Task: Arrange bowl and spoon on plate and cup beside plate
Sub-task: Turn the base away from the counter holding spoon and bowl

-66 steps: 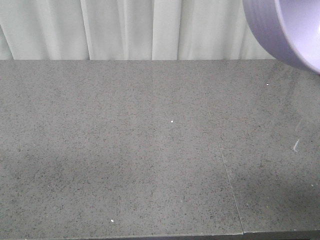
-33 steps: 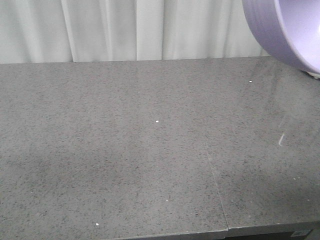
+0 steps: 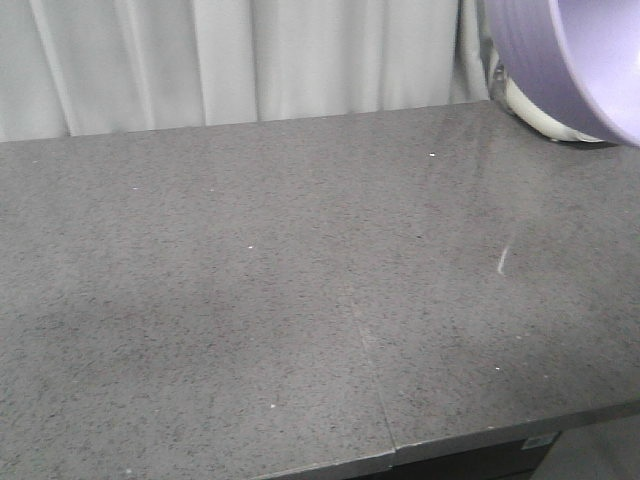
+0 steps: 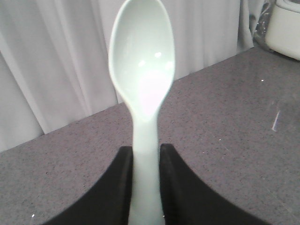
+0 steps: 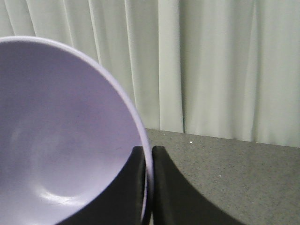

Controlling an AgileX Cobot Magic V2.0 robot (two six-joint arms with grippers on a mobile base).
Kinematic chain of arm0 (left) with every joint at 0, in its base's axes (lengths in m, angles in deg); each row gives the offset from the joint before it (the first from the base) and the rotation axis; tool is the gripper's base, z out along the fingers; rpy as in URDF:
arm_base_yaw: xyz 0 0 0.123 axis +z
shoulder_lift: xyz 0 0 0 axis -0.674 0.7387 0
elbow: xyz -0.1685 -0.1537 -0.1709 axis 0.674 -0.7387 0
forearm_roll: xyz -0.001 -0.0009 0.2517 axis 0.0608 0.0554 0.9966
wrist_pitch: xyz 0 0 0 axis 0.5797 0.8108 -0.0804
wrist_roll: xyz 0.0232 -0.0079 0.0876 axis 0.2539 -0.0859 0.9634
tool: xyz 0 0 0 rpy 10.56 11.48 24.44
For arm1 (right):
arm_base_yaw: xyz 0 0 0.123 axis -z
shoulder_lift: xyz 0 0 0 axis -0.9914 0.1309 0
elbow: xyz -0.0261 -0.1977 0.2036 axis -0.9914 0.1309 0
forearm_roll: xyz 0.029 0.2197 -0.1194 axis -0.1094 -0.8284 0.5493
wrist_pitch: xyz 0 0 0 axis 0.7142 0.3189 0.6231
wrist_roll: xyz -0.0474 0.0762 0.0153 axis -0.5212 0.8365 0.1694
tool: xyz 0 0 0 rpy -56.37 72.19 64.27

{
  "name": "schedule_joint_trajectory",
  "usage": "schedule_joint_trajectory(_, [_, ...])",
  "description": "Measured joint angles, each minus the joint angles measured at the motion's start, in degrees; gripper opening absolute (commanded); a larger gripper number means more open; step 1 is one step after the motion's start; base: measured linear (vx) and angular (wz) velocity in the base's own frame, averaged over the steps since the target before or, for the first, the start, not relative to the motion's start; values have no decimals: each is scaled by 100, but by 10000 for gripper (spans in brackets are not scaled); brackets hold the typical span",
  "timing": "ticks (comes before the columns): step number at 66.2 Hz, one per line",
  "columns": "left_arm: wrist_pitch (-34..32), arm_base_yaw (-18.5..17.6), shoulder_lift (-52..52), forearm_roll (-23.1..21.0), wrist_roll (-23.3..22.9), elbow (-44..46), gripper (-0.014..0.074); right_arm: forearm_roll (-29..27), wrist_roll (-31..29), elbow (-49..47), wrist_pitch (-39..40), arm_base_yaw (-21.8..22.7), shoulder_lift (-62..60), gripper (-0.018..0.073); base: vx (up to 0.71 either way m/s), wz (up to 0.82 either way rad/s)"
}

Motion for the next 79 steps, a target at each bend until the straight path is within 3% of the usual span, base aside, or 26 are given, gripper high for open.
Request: schedule_joint_trajectory(79, [0, 0, 0, 0, 0, 0, -7, 0, 0, 0, 0, 0, 0, -5, -2, -26])
